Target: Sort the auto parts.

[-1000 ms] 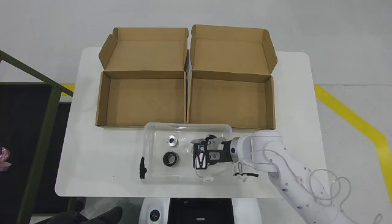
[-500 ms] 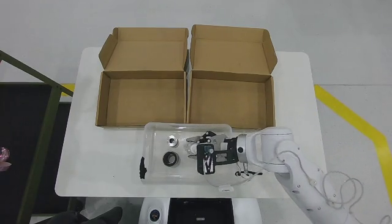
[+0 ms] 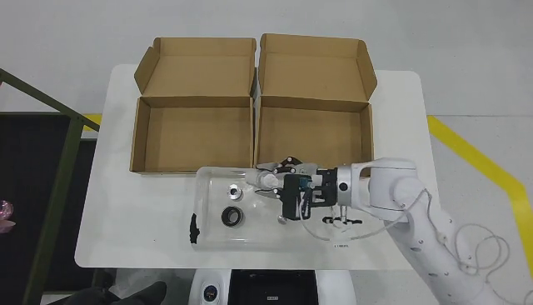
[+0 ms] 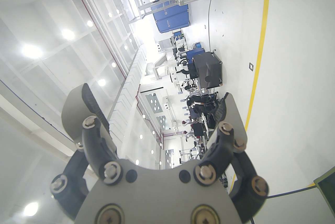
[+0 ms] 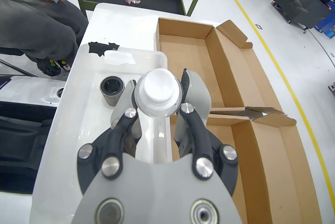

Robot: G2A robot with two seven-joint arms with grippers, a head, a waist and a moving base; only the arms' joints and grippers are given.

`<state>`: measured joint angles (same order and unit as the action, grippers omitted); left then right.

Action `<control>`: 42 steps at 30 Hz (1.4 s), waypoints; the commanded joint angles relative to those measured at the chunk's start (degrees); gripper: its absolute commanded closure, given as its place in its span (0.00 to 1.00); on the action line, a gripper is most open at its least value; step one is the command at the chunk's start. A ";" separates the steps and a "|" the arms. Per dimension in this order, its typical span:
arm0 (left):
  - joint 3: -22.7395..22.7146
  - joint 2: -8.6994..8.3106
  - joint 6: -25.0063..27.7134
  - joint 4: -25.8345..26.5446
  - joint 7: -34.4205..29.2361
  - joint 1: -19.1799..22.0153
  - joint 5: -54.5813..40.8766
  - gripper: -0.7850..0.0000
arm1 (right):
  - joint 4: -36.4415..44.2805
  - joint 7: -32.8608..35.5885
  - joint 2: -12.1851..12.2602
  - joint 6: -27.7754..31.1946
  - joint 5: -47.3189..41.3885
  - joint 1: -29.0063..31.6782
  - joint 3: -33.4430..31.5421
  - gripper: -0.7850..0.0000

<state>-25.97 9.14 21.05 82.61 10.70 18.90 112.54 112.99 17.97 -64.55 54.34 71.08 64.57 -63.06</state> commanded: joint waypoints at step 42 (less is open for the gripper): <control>0.00 0.00 0.00 0.00 0.00 0.00 0.00 0.00 | -40.25 1.71 -5.60 -18.06 -10.12 -23.13 11.60 0.97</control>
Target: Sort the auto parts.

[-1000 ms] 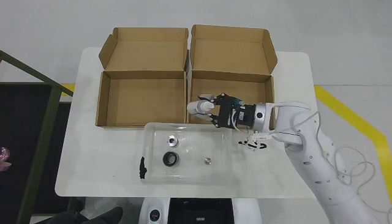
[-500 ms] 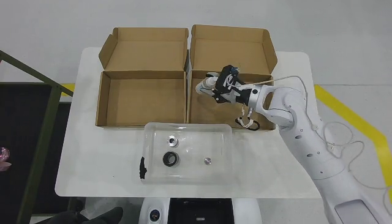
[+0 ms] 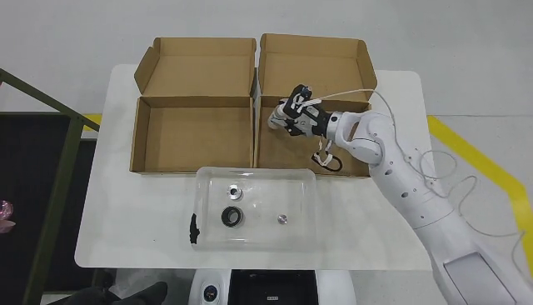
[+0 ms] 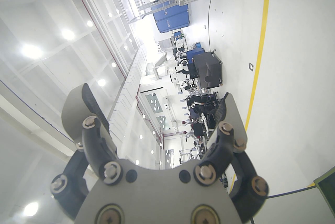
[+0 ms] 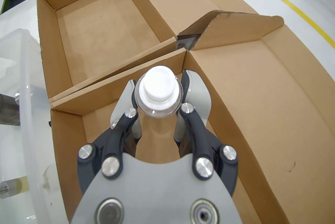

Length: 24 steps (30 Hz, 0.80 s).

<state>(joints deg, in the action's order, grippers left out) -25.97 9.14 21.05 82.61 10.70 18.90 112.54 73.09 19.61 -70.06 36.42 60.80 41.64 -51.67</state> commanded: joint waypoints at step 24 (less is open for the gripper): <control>0.00 0.00 0.00 0.00 0.00 0.00 0.00 0.00 | 12.41 6.36 0.61 0.83 1.80 3.39 -2.51 0.00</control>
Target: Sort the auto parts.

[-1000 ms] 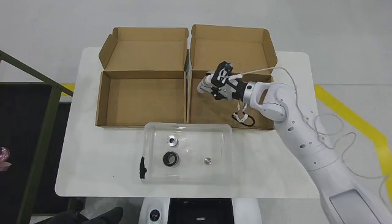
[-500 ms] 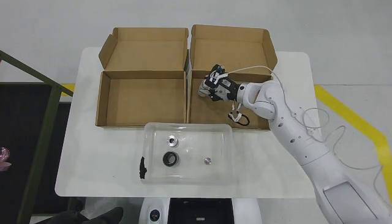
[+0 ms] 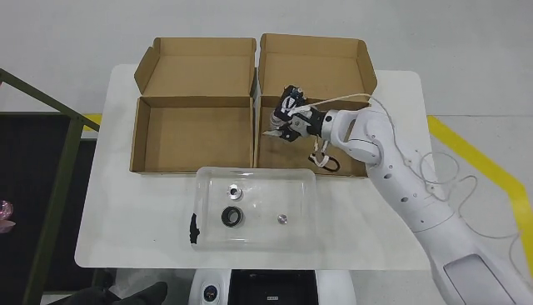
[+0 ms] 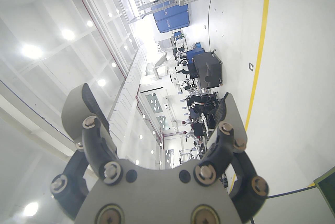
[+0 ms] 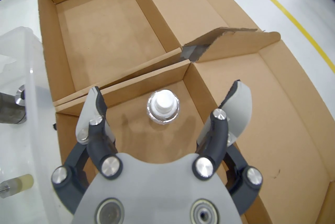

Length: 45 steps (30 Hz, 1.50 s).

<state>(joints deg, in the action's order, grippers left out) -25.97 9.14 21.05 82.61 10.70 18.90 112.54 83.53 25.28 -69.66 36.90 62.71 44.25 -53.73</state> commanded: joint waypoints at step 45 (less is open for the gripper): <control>0.00 0.00 0.00 0.00 0.00 0.00 0.00 0.00 | 35.06 23.52 6.42 12.07 13.47 26.76 -0.88 0.00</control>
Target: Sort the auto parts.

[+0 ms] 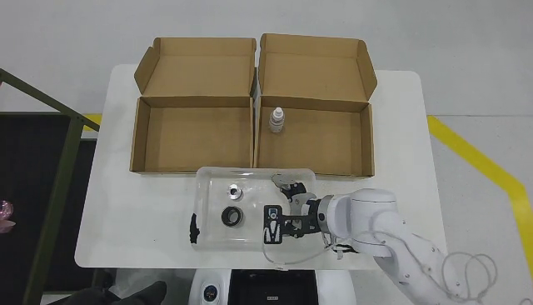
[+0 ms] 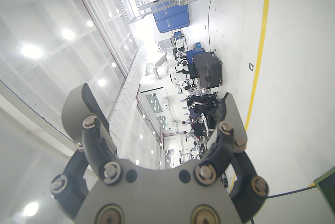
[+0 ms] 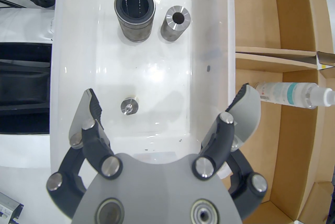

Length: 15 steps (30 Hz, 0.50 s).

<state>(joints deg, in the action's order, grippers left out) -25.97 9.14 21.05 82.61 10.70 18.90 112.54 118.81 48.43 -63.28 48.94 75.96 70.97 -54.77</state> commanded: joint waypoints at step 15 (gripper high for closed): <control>0.00 0.00 0.00 0.00 0.00 0.00 0.00 0.00 | -3.74 4.07 -0.03 -1.29 0.82 -1.67 3.93 0.00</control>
<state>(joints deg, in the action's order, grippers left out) -25.97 9.14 21.05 82.61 10.70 18.90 112.54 115.28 52.25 -63.31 47.79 76.78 69.37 -50.98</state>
